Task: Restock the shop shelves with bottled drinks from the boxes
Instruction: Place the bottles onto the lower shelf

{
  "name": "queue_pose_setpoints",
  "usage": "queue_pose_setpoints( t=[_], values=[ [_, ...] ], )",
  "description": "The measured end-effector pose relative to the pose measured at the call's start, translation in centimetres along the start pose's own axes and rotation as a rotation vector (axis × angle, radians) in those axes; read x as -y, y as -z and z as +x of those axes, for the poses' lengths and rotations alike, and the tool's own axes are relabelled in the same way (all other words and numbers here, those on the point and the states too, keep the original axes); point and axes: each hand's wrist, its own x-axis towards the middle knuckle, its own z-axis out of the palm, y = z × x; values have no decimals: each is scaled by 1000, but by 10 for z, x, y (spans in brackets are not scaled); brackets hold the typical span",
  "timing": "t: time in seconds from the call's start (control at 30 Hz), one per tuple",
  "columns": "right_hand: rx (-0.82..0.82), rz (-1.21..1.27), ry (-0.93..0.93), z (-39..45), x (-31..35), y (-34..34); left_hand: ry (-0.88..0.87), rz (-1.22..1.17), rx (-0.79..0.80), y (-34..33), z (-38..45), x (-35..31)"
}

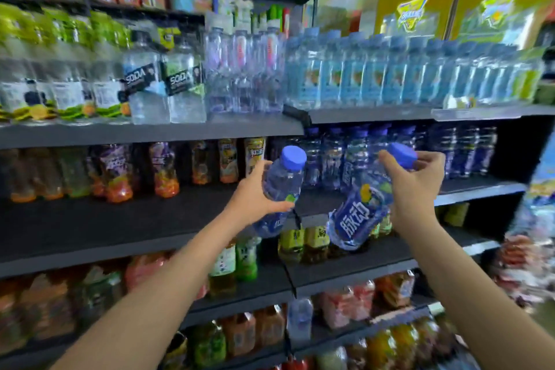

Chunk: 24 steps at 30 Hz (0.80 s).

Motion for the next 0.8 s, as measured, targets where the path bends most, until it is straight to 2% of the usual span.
queue_pose_setpoints(
  t=[0.1,0.17,0.47,0.57,0.67,0.73,0.8],
  values=[
    [-34,-69,39,40,-15,17,-30,60,1,-41,37,-8],
    [-27,-102,53,63,-28,22,19,85,5,-67,64,-1],
    [101,-155,74,158,-85,13,293,-376,-78,-146,175,51],
    [93,-188,89,192,-102,16,293,-346,-78,-159,206,54],
    [21,-227,96,224,-122,22,301,-207,-125,-172,219,50],
    [-21,-264,112,244,-136,27,240,-83,-226,-185,215,47],
    [-37,-296,130,262,-146,33,176,101,-415,-199,206,42]
  ],
)
